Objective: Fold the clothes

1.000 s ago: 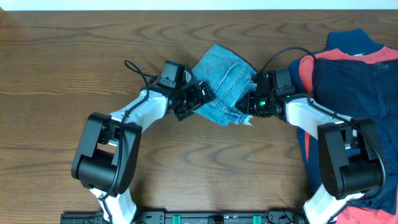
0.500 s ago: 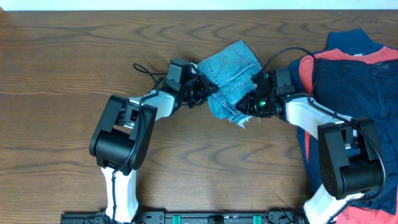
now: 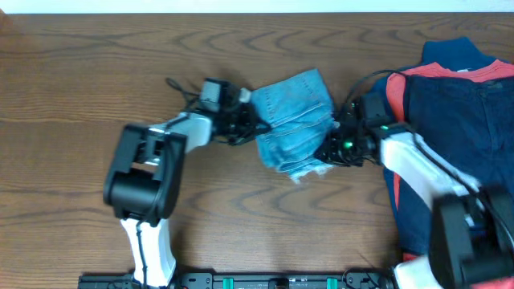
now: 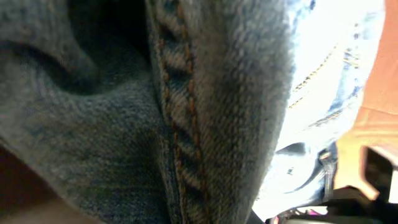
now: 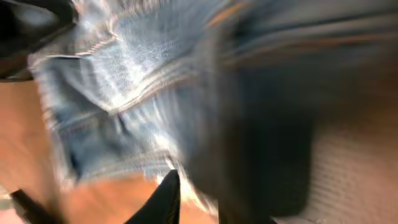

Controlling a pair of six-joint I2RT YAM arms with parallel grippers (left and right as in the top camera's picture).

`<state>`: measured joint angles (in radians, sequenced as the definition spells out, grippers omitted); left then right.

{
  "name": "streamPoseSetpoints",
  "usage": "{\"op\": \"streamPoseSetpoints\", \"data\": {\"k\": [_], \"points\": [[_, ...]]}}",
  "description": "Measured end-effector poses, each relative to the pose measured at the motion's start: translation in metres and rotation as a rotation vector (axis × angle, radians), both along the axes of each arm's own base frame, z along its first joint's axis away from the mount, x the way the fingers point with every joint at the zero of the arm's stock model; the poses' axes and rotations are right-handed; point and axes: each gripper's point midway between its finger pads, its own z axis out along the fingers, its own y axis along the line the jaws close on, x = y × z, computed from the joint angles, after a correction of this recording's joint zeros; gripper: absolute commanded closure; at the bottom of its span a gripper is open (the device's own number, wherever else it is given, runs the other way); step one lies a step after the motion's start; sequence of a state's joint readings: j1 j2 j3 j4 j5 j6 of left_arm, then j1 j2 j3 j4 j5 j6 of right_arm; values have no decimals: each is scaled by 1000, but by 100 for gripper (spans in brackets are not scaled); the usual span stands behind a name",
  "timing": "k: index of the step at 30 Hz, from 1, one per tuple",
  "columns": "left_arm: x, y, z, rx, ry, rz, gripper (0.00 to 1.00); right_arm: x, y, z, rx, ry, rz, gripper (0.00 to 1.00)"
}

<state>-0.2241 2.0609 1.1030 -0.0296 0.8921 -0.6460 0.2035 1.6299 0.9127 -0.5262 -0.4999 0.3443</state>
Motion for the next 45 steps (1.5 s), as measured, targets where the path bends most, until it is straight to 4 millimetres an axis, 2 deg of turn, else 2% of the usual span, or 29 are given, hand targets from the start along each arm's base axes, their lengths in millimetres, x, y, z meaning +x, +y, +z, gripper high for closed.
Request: {"op": "streamPoseSetpoints", "data": {"k": [1, 4, 5, 6, 8, 10, 13, 16, 19, 23, 24, 25, 26, 28, 29, 30, 32, 34, 36, 38, 40, 43, 45], "points": [[1, 14, 3, -5, 5, 20, 94, 2, -2, 15, 4, -44, -6, 76], [19, 74, 20, -22, -22, 146, 94, 5, -7, 58, 18, -172, -15, 75], [30, 102, 29, -24, -52, 211, 94, 5, -7, 73, 23, -220, -17, 75], [38, 125, 36, -21, -80, 263, 94, 4, -8, 82, 27, -246, -18, 74], [52, 183, 49, 0, -135, 395, 94, 3, -8, 97, 35, -295, -20, 74], [56, 243, 51, 48, -156, 536, 94, 3, -9, 104, 40, -317, -24, 74], [51, 321, 41, 144, -154, 726, 94, 3, -9, 105, 40, -315, -32, 74], [47, 375, 34, 216, -180, 853, 94, 3, -9, 105, 40, -311, -38, 74], [39, 407, 22, 259, -160, 937, 94, 3, -12, 104, 28, -311, -46, 74], [29, 421, -2, 257, -78, 1007, 94, 0, -15, 99, 7, -288, -53, 74], [28, 422, -3, 251, -72, 1012, 85, -2, -16, 97, 1, -278, -56, 74], [28, 422, -2, 250, -73, 1014, 65, -4, -18, 95, -8, -267, -59, 74], [29, 422, -2, 247, -72, 1017, 51, -4, -18, 94, -14, -262, -61, 67], [30, 422, 0, 236, -76, 1018, 26, -4, -20, 93, -21, -260, -68, 36], [32, 422, 4, 227, -91, 1011, 16, -4, -20, 93, -25, -261, -69, 27], [34, 421, 9, 223, -106, 998, 8, -4, -21, 93, -27, -261, -70, 23], [32, 415, 16, 216, -111, 961, 4, -5, -21, 92, -31, -255, -68, 14], [20, 405, 18, 220, -72, 917, 2, -8, -22, 92, -35, -248, -68, 4], [3, 390, 22, 227, -33, 853, 1, -10, -23, 97, -32, -259, -71, 1], [-13, 376, 32, 251, -21, 784, 2, -11, -23, 111, -25, -302, -72, 1], [-26, 364, 54, 290, -53, 717, 1, -10, -24, 133, -13, -368, -76, 1], [-33, 345, 109, 377, -215, 619, 0, -14, -28, 170, -12, -466, -92, 1], [-38, 320, 150, 429, -346, 534, 2, -21, -34, 196, -21, -528, -111, 1]]}}
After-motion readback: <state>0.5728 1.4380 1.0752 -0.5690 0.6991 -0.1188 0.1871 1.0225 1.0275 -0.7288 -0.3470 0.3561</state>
